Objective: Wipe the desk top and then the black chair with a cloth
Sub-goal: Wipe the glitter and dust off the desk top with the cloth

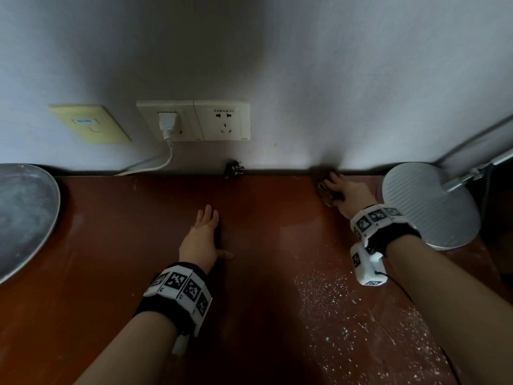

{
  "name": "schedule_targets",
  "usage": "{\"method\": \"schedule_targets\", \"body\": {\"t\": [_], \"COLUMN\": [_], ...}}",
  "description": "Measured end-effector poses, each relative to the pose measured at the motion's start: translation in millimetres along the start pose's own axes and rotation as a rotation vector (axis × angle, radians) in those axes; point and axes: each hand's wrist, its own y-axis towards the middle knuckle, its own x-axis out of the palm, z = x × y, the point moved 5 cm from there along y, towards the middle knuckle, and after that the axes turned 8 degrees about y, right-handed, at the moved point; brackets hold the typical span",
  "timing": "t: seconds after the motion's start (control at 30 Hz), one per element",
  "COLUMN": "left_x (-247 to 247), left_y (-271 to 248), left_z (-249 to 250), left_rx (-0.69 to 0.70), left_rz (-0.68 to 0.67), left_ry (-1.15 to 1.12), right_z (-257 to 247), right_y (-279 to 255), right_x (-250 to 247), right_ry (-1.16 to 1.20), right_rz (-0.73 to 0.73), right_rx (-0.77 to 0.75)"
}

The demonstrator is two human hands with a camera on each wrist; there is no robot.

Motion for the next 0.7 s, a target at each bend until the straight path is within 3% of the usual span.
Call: {"method": "schedule_targets", "body": {"t": [0.07, 0.27, 0.37, 0.5, 0.6, 0.7], "left_x": [0, -1, 3, 18, 34, 45], "left_y": [0, -3, -12, -34, -56, -69], "left_z": [0, 3, 4, 5, 11, 21], "left_rx": [-0.002, -0.004, 0.026, 0.067, 0.091, 0.114], "left_rz": [0.0, -0.008, 0.011, -0.025, -0.065, -0.067], "left_ry": [-0.001, 0.026, 0.048, 0.07, 0.093, 0.136], "right_z": [-7, -79, -104, -75, -43, -57], "right_y": [-7, -83, -126, -90, -56, -74], "right_x": [9, 92, 124, 93, 54, 68], "right_ry": [-0.093, -0.053, -0.008, -0.087, -0.078, -0.134], "right_rz": [0.034, -0.211, -0.203, -0.232, -0.065, -0.093], "right_rx": [0.007, -0.375, -0.532, -0.422, -0.209, -0.18]}}
